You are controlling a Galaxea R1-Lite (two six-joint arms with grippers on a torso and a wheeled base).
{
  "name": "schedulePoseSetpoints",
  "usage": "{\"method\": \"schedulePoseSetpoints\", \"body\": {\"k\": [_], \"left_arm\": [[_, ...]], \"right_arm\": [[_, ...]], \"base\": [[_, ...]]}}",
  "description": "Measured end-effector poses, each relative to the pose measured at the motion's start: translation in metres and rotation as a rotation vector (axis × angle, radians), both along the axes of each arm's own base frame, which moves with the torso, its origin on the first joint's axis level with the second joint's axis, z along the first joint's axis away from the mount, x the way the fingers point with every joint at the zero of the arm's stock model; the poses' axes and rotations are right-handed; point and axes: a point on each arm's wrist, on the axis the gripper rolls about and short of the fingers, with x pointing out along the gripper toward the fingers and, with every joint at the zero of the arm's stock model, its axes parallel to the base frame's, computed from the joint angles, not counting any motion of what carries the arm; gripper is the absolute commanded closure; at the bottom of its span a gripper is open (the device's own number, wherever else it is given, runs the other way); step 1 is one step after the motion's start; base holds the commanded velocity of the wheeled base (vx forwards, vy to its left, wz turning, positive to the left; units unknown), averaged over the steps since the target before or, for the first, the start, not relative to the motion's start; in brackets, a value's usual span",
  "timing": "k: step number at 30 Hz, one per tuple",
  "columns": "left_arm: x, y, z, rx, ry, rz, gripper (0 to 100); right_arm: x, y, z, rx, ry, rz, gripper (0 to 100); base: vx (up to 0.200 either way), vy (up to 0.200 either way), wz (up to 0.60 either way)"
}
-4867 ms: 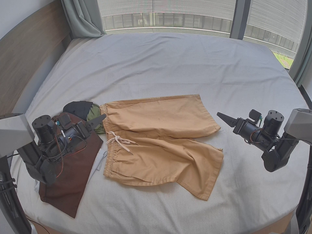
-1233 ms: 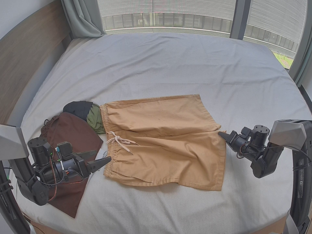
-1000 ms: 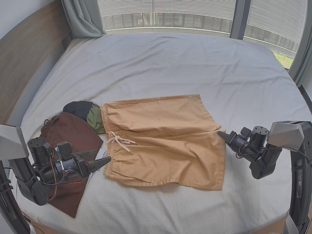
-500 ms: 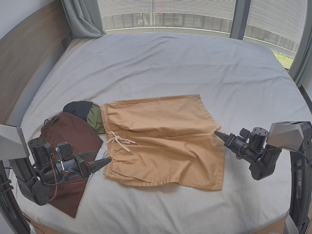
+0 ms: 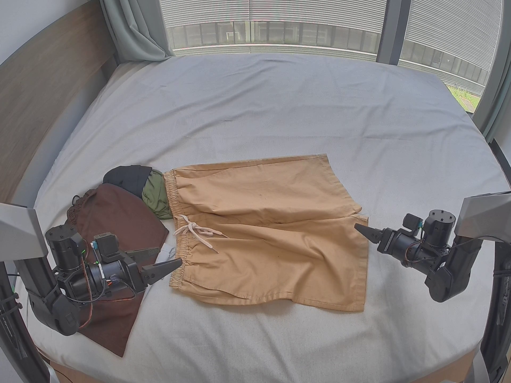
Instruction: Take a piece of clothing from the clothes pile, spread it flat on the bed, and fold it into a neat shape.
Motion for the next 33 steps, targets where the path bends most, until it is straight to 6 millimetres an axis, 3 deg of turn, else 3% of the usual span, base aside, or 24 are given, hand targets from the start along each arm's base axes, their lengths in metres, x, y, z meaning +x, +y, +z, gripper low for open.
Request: {"method": "schedulePoseSetpoints", "body": {"k": [11,33], "left_arm": [[0.002,0.002,-0.006,0.002,0.023,0.012,0],[0.025,0.012,-0.046,-0.025,0.15,0.063,0]], "right_arm": [[-0.038,0.01,0.005,-0.112,-0.002,0.131,0],[-0.04,0.012,0.008,-0.111,-0.01,0.142,0]], "base": [[0.0,0.0,0.0],[0.0,0.0,0.0]]}}
